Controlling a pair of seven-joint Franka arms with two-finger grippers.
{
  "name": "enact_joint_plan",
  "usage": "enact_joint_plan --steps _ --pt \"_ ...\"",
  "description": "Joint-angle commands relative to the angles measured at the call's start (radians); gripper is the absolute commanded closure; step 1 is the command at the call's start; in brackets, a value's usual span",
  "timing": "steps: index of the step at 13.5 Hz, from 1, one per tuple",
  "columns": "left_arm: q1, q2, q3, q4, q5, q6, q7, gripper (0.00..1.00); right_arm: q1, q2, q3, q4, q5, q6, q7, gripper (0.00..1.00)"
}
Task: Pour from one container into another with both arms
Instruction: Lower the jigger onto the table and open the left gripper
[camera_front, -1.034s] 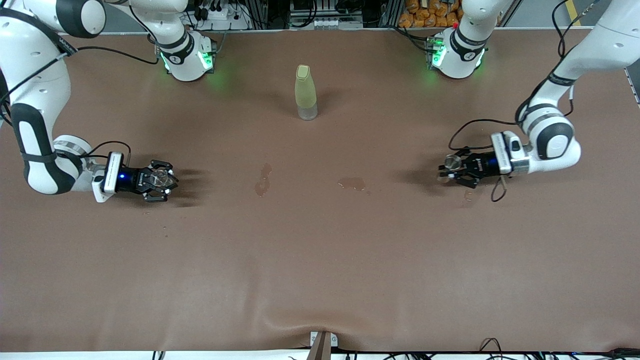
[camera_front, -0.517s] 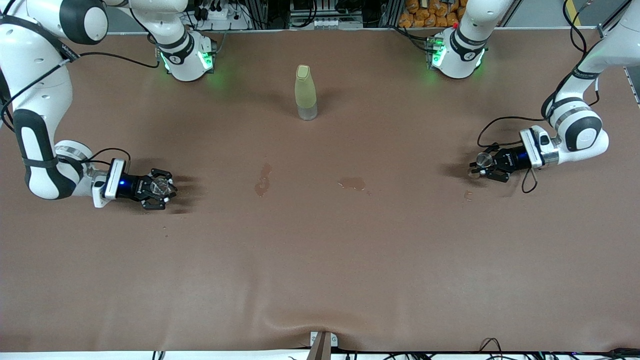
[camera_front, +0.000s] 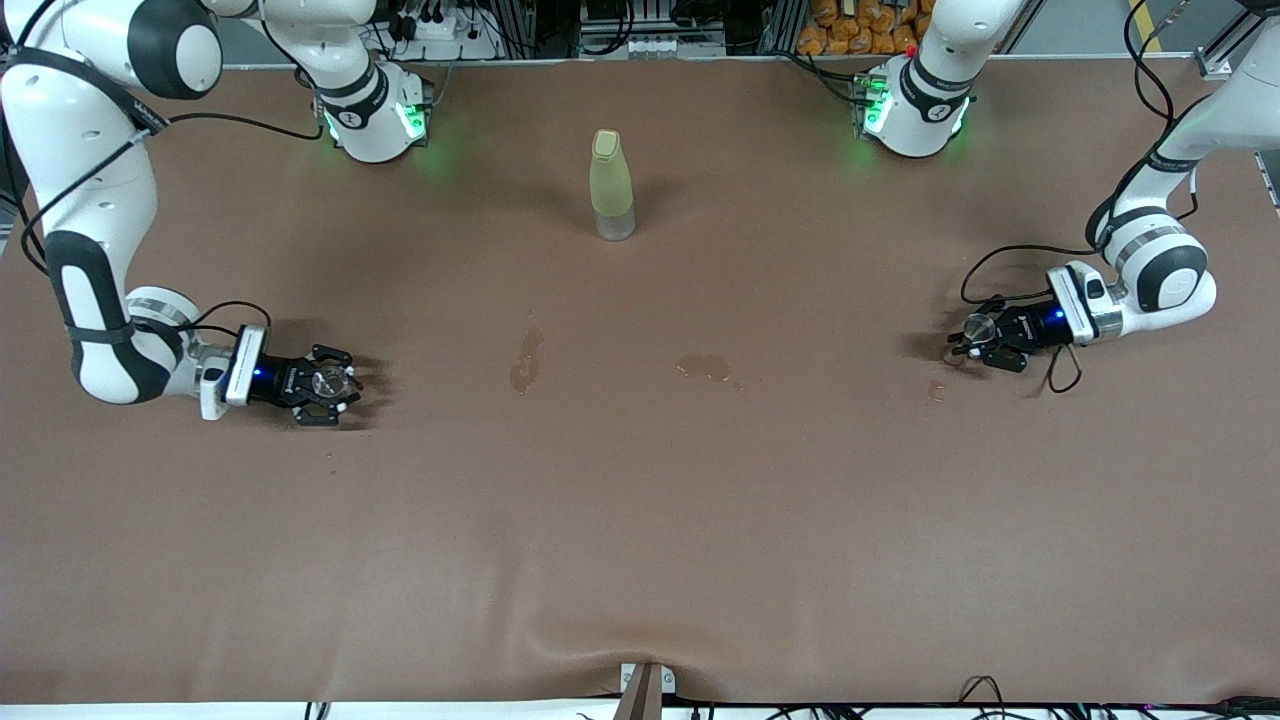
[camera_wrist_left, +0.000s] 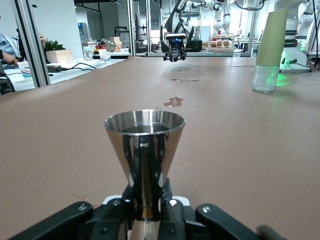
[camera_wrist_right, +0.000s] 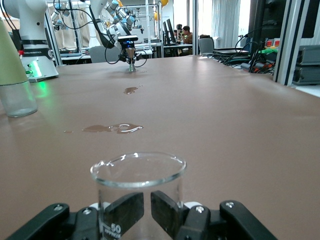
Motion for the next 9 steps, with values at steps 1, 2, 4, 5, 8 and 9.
enact_joint_plan --steps 1,2,4,5,8,9 --pt "0.003 0.026 -0.001 0.028 0.017 -0.036 0.0 0.88 0.008 0.031 0.004 0.025 -0.006 -0.002 -0.009 1.0" --pt "0.003 0.028 -0.001 0.031 0.017 -0.036 -0.002 0.77 0.016 0.034 0.004 0.025 -0.003 -0.002 -0.007 1.0" --pt "0.003 0.028 0.001 0.032 0.017 -0.043 -0.002 0.68 0.027 0.049 0.004 0.025 0.003 0.019 -0.009 1.0" --pt "0.003 0.028 0.004 0.034 0.019 -0.044 -0.002 0.53 0.03 0.054 0.004 0.025 0.003 0.038 -0.009 1.0" --pt "0.003 0.028 0.004 0.037 0.033 -0.044 -0.002 0.37 0.039 0.055 0.004 0.025 0.009 0.044 -0.009 1.0" --pt "0.003 0.028 0.005 0.04 0.033 -0.044 -0.002 0.36 0.039 0.055 0.004 0.025 0.009 0.047 -0.009 1.0"
